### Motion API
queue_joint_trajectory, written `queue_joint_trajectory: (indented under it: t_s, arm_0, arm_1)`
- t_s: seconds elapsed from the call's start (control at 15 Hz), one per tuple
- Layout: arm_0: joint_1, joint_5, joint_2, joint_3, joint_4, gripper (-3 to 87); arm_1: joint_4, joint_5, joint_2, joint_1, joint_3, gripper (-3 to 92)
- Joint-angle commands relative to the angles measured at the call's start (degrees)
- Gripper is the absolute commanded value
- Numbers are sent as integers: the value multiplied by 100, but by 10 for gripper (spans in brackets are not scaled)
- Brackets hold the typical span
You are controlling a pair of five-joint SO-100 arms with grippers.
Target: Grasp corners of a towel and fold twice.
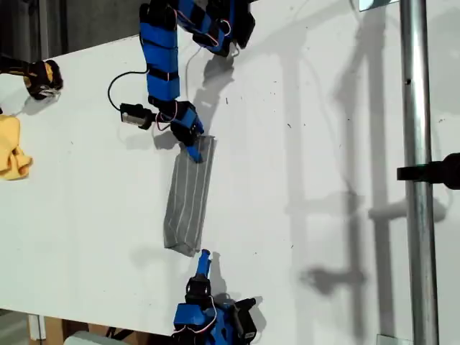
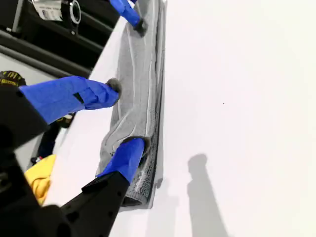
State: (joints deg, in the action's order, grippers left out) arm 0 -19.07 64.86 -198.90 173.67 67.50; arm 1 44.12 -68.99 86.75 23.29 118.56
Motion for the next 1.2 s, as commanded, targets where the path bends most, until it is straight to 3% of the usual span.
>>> queue_joint_trajectory:
  t_s: [0.0, 0.13, 0.2, 0.27, 0.53, 0.73, 1.13]
  arm_0:
    - [35, 105, -44, -132, 26, 173]
    - [35, 114, -44, -149, 97, 174]
    - [35, 114, -44, -176, 141, 175]
    - [26, 114, -44, -193, 202, 175]
    - [0, 105, -44, -220, 299, 176]
    - [-53, 53, -44, -211, 264, 176]
    - [-70, -26, -44, -237, 202, 178]
  arm_1:
    - [70, 237, -773, 114, -1354, 395]
    - [396, 545, -1468, 123, -2294, 349]
    - [475, 615, -1635, 88, -2566, 225]
    - [439, 580, -1644, 79, -2602, 39]
    - [1380, 677, -905, 193, -2285, 2]
    - [1793, 598, 932, 229, -756, -1]
    - [4034, -352, 4570, 272, 1600, -1]
